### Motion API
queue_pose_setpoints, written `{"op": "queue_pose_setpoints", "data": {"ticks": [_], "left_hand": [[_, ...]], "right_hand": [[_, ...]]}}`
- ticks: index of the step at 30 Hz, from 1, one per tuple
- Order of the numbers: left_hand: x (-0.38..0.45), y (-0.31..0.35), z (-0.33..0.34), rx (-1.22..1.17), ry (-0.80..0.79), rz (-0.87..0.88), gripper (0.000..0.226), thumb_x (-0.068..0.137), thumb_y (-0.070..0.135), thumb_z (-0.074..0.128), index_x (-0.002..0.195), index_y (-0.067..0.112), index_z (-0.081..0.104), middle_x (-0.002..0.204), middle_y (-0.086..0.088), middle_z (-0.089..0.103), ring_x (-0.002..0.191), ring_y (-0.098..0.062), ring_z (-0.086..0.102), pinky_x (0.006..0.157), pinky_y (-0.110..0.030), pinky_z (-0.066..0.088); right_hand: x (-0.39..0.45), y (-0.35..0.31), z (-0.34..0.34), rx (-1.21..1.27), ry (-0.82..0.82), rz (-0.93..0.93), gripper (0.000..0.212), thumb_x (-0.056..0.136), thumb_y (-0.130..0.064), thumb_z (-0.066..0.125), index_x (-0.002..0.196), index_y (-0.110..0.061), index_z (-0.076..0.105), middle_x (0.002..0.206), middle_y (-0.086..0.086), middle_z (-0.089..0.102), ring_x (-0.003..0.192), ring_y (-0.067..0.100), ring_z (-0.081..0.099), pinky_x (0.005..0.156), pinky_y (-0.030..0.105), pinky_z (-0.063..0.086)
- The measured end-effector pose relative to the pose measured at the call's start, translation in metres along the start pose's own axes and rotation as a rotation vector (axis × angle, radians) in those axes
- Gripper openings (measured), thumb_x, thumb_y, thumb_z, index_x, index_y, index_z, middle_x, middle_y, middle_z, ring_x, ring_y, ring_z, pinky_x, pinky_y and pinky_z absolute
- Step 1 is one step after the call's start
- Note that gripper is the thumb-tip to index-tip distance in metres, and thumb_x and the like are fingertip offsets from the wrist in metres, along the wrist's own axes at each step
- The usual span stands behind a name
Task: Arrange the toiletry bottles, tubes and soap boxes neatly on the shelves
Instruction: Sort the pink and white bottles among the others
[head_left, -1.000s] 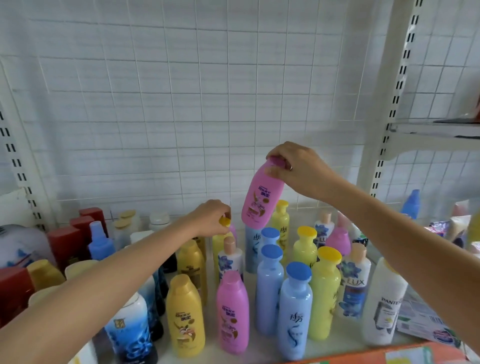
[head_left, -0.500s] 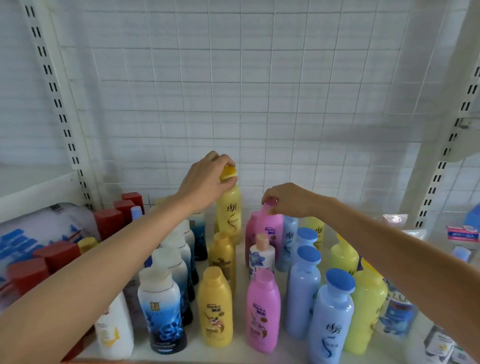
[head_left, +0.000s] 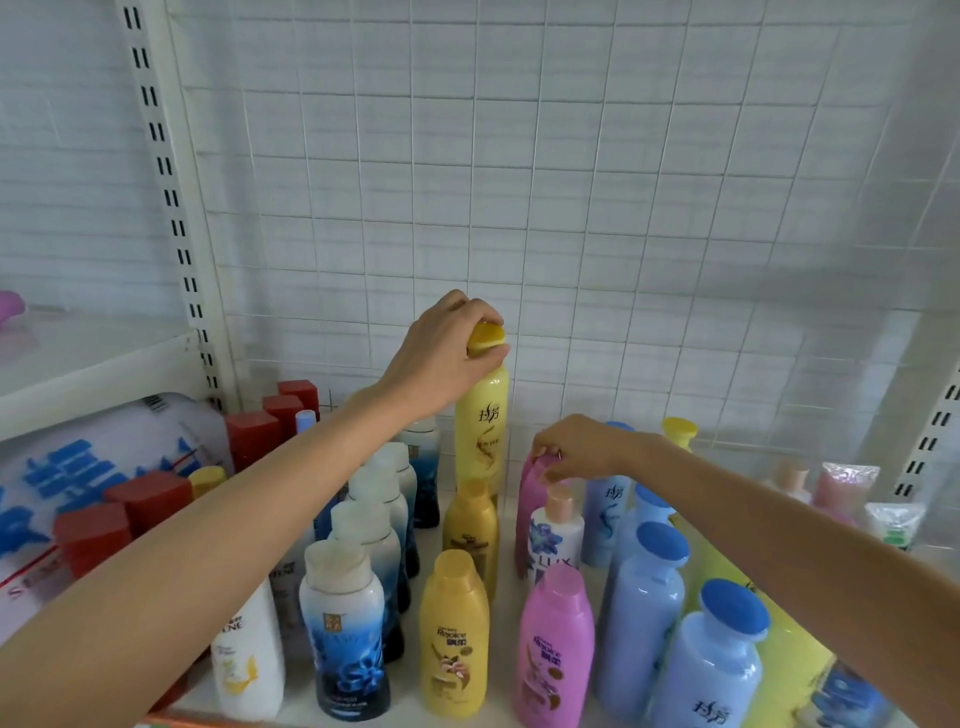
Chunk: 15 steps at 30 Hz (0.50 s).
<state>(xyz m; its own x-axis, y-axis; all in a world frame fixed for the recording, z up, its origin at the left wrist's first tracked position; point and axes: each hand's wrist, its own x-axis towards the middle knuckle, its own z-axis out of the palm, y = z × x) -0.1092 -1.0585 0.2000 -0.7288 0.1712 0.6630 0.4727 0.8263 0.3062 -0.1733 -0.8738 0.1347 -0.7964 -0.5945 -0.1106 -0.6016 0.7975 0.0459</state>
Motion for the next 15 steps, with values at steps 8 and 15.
{"op": "queue_pose_setpoints", "data": {"ticks": [8,15], "left_hand": [[0.022,0.032,-0.001,-0.098,0.068,0.094,0.027,0.085,0.028,0.063,0.109,0.016,0.06,0.104,-0.001,0.053,0.087,-0.011,0.051,0.078,-0.023,0.044],[0.039,0.085,0.02,-0.226,0.087,0.223,0.027,0.085,0.027,0.063,0.11,0.016,0.062,0.105,-0.001,0.057,0.089,-0.012,0.056,0.076,-0.018,0.044]], "right_hand": [[-0.043,0.01,-0.061,0.395,0.375,-0.025,0.049,0.078,-0.039,0.07,0.122,-0.025,0.054,0.111,-0.005,0.062,0.092,0.007,0.058,0.074,0.008,0.04],[-0.095,0.01,-0.097,0.599,0.57,-0.033,0.021,0.075,-0.032,0.074,0.087,-0.036,0.057,0.083,-0.017,0.06,0.082,-0.002,0.056,0.066,0.002,0.041]]}}
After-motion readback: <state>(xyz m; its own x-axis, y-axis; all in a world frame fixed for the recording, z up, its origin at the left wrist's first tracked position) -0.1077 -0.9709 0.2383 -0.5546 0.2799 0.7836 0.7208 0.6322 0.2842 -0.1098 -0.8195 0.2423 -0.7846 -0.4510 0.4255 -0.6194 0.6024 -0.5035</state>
